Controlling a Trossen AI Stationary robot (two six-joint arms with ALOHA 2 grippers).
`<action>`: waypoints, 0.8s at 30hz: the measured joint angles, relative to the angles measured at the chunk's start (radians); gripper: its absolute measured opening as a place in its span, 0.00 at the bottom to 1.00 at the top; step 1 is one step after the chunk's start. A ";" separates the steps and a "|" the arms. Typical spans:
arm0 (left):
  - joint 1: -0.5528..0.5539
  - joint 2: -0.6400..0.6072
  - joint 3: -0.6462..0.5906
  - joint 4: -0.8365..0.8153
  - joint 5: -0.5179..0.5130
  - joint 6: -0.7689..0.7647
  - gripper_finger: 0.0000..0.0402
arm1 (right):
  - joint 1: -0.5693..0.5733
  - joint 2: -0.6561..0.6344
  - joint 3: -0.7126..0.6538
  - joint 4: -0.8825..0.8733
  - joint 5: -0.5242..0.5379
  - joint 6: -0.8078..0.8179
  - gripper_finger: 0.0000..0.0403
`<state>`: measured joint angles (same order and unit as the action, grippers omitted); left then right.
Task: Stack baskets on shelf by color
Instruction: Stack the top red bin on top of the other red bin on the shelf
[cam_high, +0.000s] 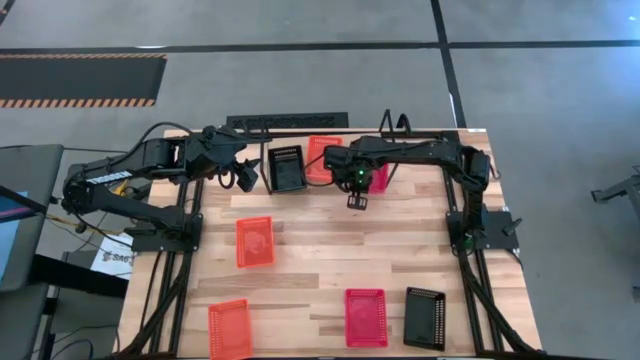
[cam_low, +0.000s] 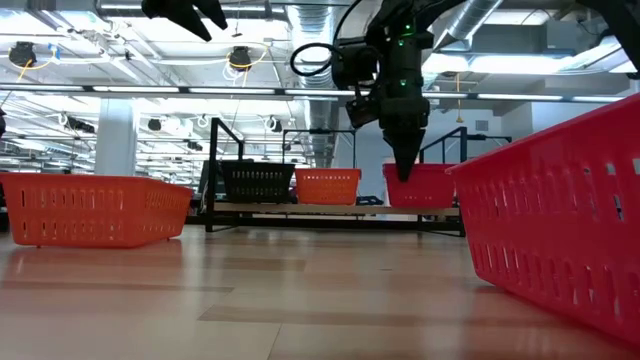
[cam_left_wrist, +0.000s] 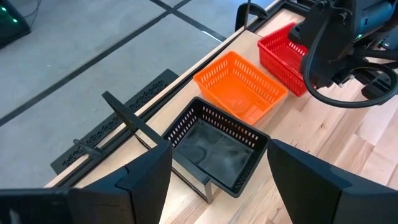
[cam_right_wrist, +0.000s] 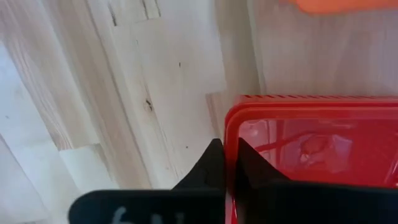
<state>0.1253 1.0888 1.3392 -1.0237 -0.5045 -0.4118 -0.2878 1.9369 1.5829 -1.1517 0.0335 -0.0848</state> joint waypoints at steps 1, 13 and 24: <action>0.000 0.000 0.000 0.000 0.000 0.000 0.63 | 0.000 0.000 0.002 0.000 0.000 -0.017 0.02; 0.000 0.000 0.000 0.000 0.000 -0.002 0.63 | -0.018 0.000 0.046 0.016 -0.004 -0.148 0.01; 0.000 0.000 0.000 0.000 0.000 -0.005 0.63 | -0.062 0.001 0.046 0.026 -0.009 -0.205 0.01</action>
<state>0.1256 1.0885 1.3392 -1.0236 -0.5045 -0.4163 -0.3503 1.9377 1.6291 -1.1254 0.0246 -0.2901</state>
